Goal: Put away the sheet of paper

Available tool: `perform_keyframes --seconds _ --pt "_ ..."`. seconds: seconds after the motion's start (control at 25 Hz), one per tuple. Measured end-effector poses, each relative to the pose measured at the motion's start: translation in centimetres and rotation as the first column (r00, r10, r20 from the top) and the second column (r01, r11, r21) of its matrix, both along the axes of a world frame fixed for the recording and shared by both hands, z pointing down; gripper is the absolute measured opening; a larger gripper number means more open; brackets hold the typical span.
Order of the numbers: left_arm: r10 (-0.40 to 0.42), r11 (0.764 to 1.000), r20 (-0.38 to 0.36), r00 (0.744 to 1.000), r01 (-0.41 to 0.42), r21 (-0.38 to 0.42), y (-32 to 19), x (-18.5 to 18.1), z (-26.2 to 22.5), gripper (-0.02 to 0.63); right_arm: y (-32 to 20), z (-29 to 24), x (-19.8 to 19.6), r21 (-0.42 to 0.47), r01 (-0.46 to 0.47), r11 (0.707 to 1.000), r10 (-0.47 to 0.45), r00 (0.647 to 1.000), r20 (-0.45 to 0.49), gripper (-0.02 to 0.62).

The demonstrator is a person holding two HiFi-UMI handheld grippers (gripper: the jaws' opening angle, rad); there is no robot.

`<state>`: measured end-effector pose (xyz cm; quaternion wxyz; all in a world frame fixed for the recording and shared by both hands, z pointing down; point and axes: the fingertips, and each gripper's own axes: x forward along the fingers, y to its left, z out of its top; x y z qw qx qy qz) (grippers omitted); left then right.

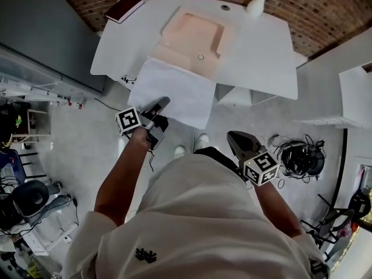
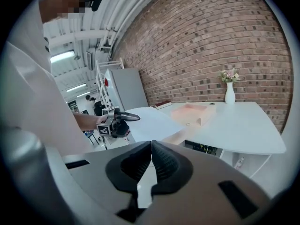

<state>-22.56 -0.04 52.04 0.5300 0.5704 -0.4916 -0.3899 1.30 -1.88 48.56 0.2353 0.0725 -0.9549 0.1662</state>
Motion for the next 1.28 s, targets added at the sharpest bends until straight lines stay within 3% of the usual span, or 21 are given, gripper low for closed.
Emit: perform_keyframes --seconds 0.12,0.32,0.6,0.8,1.28 --pt "-0.025 0.998 -0.017 1.000 0.023 -0.063 -2.8 -1.4 1.7 0.023 -3.8 0.1 -0.9 -0.006 0.011 1.000 -0.011 1.000 0.003 0.029" --pt "-0.024 0.997 -0.041 0.999 0.021 -0.070 -7.9 -3.1 3.9 0.023 -9.0 0.7 -2.1 -0.013 0.004 1.000 -0.004 1.000 0.024 0.029" --pt "-0.012 0.991 -0.071 0.997 0.002 -0.137 -11.7 -6.6 7.4 0.023 -11.3 2.1 -3.7 -0.029 -0.022 0.999 0.021 0.999 -0.039 0.029" --pt "0.047 0.984 -0.118 0.992 -0.067 -0.167 -14.5 -8.7 9.0 0.023 -13.9 1.2 -5.7 -0.050 -0.144 0.988 0.142 0.989 -0.044 0.029" --pt "0.114 0.970 -0.189 0.975 -0.150 -0.189 -19.8 -13.8 12.4 0.023 -14.6 1.3 -10.3 -0.008 -0.245 0.969 0.243 0.962 -0.125 0.029"
